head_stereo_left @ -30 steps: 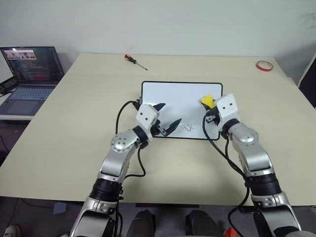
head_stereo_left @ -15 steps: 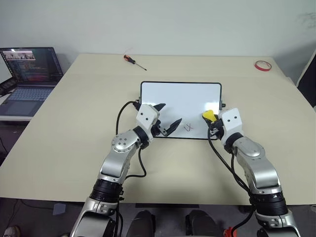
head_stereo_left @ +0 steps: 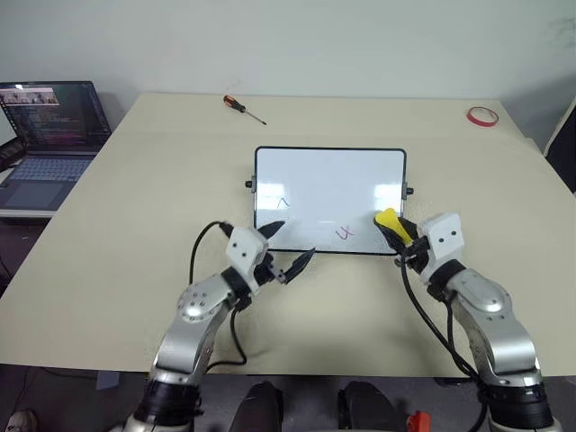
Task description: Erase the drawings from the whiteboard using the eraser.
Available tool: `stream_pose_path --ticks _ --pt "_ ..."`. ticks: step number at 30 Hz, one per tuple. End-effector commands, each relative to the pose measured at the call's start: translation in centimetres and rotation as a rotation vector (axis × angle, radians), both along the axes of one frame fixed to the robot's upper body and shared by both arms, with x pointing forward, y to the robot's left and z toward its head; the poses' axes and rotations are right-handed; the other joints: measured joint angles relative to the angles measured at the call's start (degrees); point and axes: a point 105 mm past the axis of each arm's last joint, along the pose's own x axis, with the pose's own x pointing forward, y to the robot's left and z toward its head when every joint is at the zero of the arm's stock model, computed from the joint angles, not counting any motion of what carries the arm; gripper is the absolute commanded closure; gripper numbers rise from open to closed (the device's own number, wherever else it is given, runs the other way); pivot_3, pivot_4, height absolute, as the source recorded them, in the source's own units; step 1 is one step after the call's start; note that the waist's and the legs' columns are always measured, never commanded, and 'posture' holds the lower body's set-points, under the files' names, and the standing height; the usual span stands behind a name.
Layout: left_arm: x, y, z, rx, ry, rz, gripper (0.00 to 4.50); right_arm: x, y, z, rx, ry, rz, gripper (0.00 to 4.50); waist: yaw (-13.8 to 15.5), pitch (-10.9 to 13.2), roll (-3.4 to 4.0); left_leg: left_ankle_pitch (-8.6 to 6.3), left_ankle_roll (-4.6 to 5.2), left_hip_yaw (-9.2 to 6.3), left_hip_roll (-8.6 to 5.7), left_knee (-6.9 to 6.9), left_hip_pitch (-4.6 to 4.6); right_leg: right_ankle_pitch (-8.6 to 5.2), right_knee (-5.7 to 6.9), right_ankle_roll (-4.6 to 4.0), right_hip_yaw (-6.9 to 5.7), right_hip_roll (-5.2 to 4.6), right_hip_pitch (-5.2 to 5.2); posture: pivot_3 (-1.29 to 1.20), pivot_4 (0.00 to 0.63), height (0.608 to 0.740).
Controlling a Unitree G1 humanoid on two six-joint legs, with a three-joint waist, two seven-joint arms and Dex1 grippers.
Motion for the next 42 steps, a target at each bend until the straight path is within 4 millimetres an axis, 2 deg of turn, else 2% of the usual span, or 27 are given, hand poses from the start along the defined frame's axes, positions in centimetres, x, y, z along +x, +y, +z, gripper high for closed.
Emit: stream_pose_path --ticks 1,5,8,13,18,22,25,29,35,38,42 --pt "-1.5 0.5 0.7 -0.020 -0.031 0.021 0.00 -1.4 -0.1 1.8 -0.025 -0.090 0.041 3.44 0.1 0.0 0.01 0.00 0.00 -0.02 -0.01 0.00 0.00 0.00 -0.03 0.00 -0.03 -0.01 0.03 0.00 0.150 0.740" --pt "-2.3 0.9 -1.0 -0.020 0.013 0.042 0.00 -2.5 0.5 0.9 -0.070 -0.088 0.101 3.44 0.2 0.0 0.02 0.00 0.01 -0.08 -0.01 0.00 0.01 0.00 -0.08 0.00 -0.13 -0.01 0.09 0.00 0.150 0.740" --pt "-2.3 0.8 -1.1 -0.027 0.009 0.053 0.00 -2.4 1.3 0.8 -0.090 -0.118 0.134 3.44 0.2 0.0 0.04 0.00 0.01 -0.08 -0.01 0.00 0.03 0.01 -0.07 0.00 -0.14 -0.01 0.10 0.00 0.150 0.740" --pt "-1.9 0.2 -0.8 -0.028 -0.007 0.044 0.00 -0.3 3.6 1.9 -0.110 -0.226 0.187 3.44 -0.1 0.0 0.06 0.00 0.01 -0.03 -0.01 0.00 0.11 0.04 -0.06 0.00 -0.09 0.03 0.13 0.00 0.150 0.740" --pt "-1.5 0.1 -0.4 -0.024 -0.021 0.042 0.00 2.8 5.7 2.5 -0.104 -0.287 0.201 3.44 0.0 0.0 0.07 0.00 0.00 -0.04 0.00 -0.01 0.10 0.05 -0.06 -0.01 -0.12 0.06 0.11 0.00 0.150 0.740" --pt "-1.4 0.3 -0.2 -0.021 -0.028 0.048 0.00 5.1 5.6 0.9 -0.141 -0.245 0.175 3.44 0.0 0.0 0.08 0.00 0.00 -0.02 -0.02 -0.01 0.08 0.05 -0.10 -0.01 -0.11 0.04 0.10 0.00 0.150 0.740" --pt "-1.5 0.5 0.1 -0.022 -0.034 0.052 0.00 5.9 4.9 -1.1 -0.199 -0.186 0.159 3.44 0.2 0.1 0.08 0.00 0.00 -0.05 -0.02 -0.01 0.07 0.05 -0.10 -0.01 -0.15 0.02 0.10 0.00 0.150 0.740" --pt "-1.4 0.6 0.3 -0.025 -0.041 0.063 0.00 5.6 4.3 -4.1 -0.263 -0.077 0.182 3.44 0.1 0.0 0.09 0.00 0.00 -0.02 -0.01 0.00 0.16 0.05 -0.05 -0.02 -0.10 0.01 0.17 0.00 0.150 0.740" --pt "-1.3 0.5 0.5 -0.031 -0.048 0.072 0.00 1.6 5.4 -6.6 -0.308 0.007 0.381 3.44 0.1 0.0 0.07 -0.01 0.01 -0.06 -0.01 -0.02 0.79 0.05 -0.12 -0.02 -0.14 0.01 0.83 0.00 0.150 0.740" --pt "-1.3 0.5 0.5 -0.034 -0.047 0.074 0.00 0.9 5.4 -7.0 -0.347 0.013 0.422 3.44 0.1 0.0 0.07 -0.01 0.01 -0.06 -0.01 -0.01 0.84 0.05 -0.09 -0.01 -0.12 0.01 0.87 0.00 0.150 0.740" --pt "-1.2 0.4 0.4 -0.035 -0.043 0.070 0.00 2.5 5.1 -5.5 -0.333 -0.051 0.346 3.44 0.0 0.0 0.07 -0.01 0.01 -0.07 0.01 -0.02 0.85 0.05 -0.10 -0.01 -0.13 0.03 0.87 0.00 0.150 0.740"
